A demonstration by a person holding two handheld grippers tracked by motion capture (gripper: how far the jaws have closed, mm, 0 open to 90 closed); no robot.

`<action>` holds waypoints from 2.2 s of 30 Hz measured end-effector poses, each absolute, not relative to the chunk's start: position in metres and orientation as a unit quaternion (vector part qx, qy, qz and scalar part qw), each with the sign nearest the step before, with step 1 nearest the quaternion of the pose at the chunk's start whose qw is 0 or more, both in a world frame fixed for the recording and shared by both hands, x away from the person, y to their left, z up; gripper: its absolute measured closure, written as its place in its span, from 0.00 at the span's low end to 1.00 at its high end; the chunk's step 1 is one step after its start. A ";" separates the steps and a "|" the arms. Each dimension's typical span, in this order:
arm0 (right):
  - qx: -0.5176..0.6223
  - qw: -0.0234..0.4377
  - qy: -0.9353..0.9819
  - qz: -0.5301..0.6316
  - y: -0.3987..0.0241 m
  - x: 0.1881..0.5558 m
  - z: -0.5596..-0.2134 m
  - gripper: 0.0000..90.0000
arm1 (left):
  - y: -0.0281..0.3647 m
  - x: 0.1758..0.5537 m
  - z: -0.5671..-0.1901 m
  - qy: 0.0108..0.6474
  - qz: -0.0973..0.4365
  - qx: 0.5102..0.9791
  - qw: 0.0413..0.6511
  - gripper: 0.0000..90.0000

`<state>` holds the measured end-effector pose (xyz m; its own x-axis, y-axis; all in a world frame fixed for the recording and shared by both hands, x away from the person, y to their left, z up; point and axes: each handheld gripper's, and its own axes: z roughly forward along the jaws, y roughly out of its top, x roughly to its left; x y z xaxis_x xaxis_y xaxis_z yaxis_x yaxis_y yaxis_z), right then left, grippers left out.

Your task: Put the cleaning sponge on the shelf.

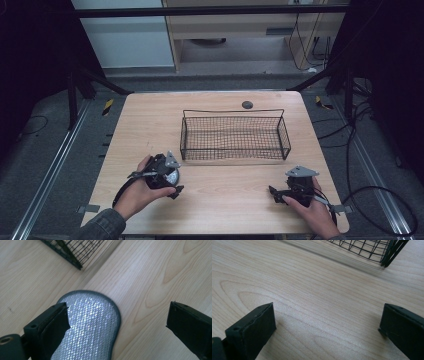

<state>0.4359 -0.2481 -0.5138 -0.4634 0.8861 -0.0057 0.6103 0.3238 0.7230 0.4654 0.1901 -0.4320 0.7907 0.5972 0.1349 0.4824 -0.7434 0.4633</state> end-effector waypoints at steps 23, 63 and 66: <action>0.477 0.206 0.786 0.335 -0.248 0.436 -0.514 0.00 | 0.236 0.479 -0.449 0.305 0.107 0.931 0.169 0.04; 0.477 0.206 0.787 0.334 -0.248 0.435 -0.514 0.00 | 0.245 0.495 -0.472 0.296 0.088 0.939 0.151 0.04; 0.477 0.206 0.786 0.335 -0.248 0.435 -0.514 0.00 | 0.244 0.497 -0.471 0.294 0.092 0.940 0.149 0.04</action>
